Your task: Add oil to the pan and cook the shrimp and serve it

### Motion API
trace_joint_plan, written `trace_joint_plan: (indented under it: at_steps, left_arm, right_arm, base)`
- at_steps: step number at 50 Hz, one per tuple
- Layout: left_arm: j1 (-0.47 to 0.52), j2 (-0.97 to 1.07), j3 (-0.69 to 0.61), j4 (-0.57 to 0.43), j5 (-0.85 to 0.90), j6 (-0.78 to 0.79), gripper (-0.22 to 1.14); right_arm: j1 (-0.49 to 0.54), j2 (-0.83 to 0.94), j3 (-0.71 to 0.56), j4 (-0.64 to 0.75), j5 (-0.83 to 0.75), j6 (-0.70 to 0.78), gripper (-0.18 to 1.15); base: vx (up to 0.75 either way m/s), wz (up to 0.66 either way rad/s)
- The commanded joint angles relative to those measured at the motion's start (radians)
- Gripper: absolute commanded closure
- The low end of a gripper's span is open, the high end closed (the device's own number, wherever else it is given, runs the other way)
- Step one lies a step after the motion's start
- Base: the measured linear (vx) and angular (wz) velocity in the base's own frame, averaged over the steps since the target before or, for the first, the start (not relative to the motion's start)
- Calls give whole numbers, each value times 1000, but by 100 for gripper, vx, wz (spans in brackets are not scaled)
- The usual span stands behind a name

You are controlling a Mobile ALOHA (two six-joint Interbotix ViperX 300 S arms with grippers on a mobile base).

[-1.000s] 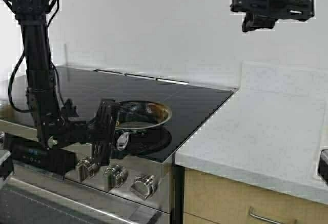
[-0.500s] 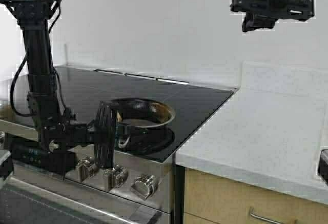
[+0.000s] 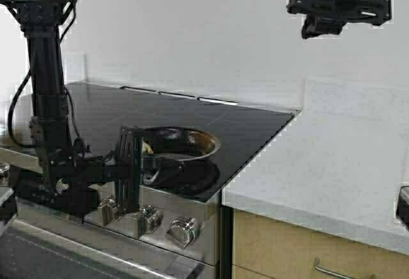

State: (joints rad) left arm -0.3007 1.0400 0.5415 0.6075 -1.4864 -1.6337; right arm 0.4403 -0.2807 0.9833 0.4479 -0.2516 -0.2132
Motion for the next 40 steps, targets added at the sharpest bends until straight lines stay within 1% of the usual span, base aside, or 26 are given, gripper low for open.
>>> trace_joint_plan:
  at_steps: [1, 14, 18, 25, 40]
  left_arm:
    - [-2, -81, 2, -8, -40, 8, 89]
    - [-2, -112, 44, -8, -103, -2, 89]
    - [-2, -130, 57, -8, -101, -5, 89]
    - [-2, -172, 80, -8, -101, -5, 89]
    - [-2, -249, 132, -17, -101, 5, 89]
  right_arm:
    - [0, -18, -25, -2, -5, -5, 92]
    - [3, -20, -28, -5, 2, -5, 92]
    - [3, -21, -41, -5, 31, -8, 92]
    - [0, -34, -58, -5, 81, -3, 92]
    - [3, -52, -71, 0, 123, -2, 92]
  base:
    - [1, 4]
    - [1, 12]
    - [2, 28]
    - [3, 40]
    - [4, 49]
